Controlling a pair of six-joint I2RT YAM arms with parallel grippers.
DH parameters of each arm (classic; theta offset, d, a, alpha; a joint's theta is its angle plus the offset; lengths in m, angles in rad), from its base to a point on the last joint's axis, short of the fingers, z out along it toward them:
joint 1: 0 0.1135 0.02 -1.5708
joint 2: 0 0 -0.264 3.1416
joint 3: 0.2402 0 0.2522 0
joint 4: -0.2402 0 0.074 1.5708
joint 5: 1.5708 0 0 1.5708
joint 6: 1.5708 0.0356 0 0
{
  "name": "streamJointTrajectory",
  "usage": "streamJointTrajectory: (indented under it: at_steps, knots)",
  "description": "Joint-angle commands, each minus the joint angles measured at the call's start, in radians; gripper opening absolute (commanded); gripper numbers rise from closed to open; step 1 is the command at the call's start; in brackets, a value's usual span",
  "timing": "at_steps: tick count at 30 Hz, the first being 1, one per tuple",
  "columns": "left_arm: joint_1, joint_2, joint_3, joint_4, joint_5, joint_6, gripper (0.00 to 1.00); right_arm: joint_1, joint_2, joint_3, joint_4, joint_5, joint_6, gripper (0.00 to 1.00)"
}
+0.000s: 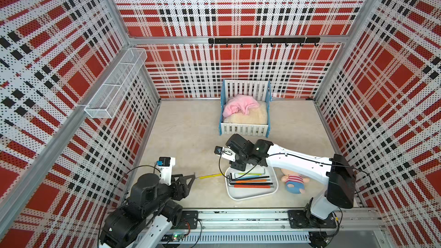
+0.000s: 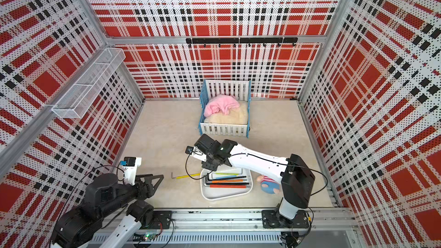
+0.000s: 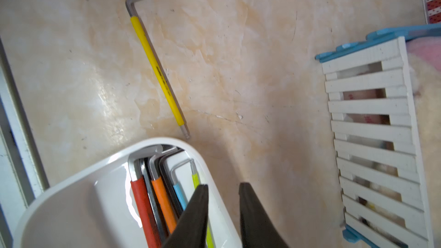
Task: Put the hex key on the desktop into the storage box
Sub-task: Pick up the Allen key from the center of the board.
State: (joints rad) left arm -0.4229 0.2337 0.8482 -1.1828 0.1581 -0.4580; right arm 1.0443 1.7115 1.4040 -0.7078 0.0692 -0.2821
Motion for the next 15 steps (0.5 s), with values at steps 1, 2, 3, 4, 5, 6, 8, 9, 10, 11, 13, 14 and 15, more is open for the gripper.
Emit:
streamJointTrajectory:
  at_steps: [1, 2, 3, 4, 5, 6, 8, 9, 10, 11, 13, 14, 15]
  knots:
    - [0.042, -0.024, 0.028, -0.048, 0.033, 0.033, 0.7, 0.01, 0.104, 0.092, 0.002, -0.112, 0.016, 0.28]
    - [0.057, -0.027, 0.031, -0.054, 0.035, 0.033, 0.7, 0.015, 0.137, 0.12, 0.015, -0.128, 0.014, 0.28]
    - [0.069, -0.032, 0.036, -0.056, 0.042, 0.035, 0.7, 0.02, 0.165, 0.144, 0.024, -0.138, 0.009, 0.28]
    - [0.079, -0.034, 0.037, -0.057, 0.049, 0.035, 0.7, 0.027, 0.196, 0.168, 0.023, -0.14, 0.008, 0.28]
    - [0.09, -0.039, 0.038, -0.058, 0.058, 0.034, 0.7, 0.033, 0.233, 0.203, 0.014, -0.142, 0.007, 0.28]
    - [0.099, -0.04, 0.04, -0.059, 0.066, 0.035, 0.7, 0.041, 0.265, 0.235, 0.002, -0.143, 0.004, 0.28]
    - [0.117, -0.049, 0.046, -0.066, 0.076, 0.036, 0.7, 0.062, 0.334, 0.302, -0.026, -0.134, -0.005, 0.28]
    - [0.123, -0.052, 0.05, -0.071, 0.078, 0.036, 0.7, 0.07, 0.359, 0.324, -0.029, -0.135, -0.008, 0.28]
    - [0.13, -0.056, 0.052, -0.077, 0.079, 0.036, 0.7, 0.077, 0.383, 0.346, -0.031, -0.139, -0.006, 0.29]
    - [0.134, -0.058, 0.055, -0.084, 0.08, 0.036, 0.7, 0.082, 0.405, 0.367, -0.033, -0.144, 0.002, 0.29]
    - [0.141, -0.063, 0.062, -0.092, 0.081, 0.035, 0.7, 0.087, 0.44, 0.394, -0.037, -0.15, 0.016, 0.29]
    - [0.142, -0.066, 0.069, -0.097, 0.078, 0.034, 0.7, 0.092, 0.451, 0.402, -0.037, -0.152, 0.018, 0.3]
    - [0.144, -0.068, 0.072, -0.101, 0.077, 0.032, 0.7, 0.097, 0.461, 0.405, -0.034, -0.15, 0.016, 0.3]
